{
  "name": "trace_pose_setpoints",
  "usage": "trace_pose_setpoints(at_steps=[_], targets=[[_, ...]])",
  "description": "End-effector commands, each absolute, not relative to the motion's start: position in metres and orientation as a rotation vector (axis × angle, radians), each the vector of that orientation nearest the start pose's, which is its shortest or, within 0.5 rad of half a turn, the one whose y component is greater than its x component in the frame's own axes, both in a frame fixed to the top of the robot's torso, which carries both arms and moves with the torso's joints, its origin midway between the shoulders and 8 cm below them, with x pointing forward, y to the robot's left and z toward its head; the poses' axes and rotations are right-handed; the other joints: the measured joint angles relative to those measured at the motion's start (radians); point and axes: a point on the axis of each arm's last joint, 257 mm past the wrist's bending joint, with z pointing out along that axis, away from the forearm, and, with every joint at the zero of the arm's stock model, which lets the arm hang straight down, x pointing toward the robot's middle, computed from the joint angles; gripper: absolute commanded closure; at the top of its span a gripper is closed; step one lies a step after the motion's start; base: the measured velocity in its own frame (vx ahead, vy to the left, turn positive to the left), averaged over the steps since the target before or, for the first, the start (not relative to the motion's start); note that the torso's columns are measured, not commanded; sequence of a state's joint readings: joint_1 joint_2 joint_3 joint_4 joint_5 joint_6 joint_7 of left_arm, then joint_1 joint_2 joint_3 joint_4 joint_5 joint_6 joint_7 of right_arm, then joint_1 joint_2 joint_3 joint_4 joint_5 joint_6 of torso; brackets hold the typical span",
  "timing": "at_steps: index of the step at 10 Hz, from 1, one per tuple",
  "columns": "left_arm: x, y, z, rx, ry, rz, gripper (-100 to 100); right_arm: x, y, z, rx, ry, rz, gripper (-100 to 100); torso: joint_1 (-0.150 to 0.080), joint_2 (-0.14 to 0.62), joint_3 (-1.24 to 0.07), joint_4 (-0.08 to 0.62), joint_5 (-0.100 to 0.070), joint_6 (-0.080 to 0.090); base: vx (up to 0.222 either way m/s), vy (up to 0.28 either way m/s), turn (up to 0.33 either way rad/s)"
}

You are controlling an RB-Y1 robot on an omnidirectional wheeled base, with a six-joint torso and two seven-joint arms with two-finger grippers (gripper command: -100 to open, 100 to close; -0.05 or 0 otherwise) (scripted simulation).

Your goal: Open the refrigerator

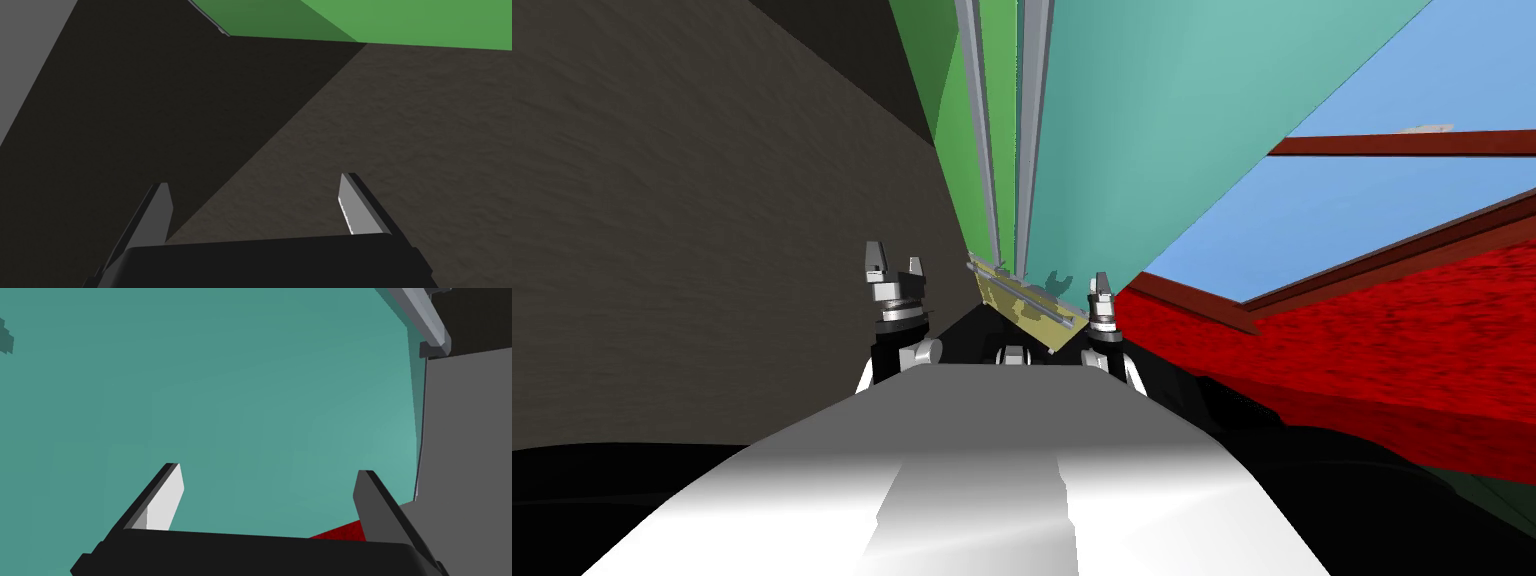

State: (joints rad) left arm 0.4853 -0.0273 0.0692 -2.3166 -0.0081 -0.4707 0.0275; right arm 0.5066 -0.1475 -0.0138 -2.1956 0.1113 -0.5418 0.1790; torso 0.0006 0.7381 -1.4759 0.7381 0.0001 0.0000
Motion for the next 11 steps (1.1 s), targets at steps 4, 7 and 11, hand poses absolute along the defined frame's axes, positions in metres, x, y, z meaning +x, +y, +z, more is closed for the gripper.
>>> trace_pose_setpoints(at_steps=[4, 7, 11], targets=[[0.337, 0.301, 0.041, -0.657, 0.567, -1.262, 0, 0.358, -0.267, -0.024, 0.330, 0.911, 0.888, -100, 0.000, -0.002, -0.001, 0.000, 0.000, 0.000, 0.048, 0.067, 0.018], [0.337, 0.301, 0.041, -0.657, 0.567, -1.262, 0, 0.360, -0.274, -0.034, 0.264, 0.942, 0.774, -100, -0.001, 0.001, 0.000, 0.000, 0.000, 0.000, 0.051, 0.068, 0.021], [0.337, 0.301, 0.041, -0.657, 0.567, -1.262, 0, 0.363, -0.282, -0.045, 0.188, 0.970, 0.637, -100, -0.001, 0.000, 0.000, 0.000, 0.000, 0.000, 0.048, 0.067, 0.018]])
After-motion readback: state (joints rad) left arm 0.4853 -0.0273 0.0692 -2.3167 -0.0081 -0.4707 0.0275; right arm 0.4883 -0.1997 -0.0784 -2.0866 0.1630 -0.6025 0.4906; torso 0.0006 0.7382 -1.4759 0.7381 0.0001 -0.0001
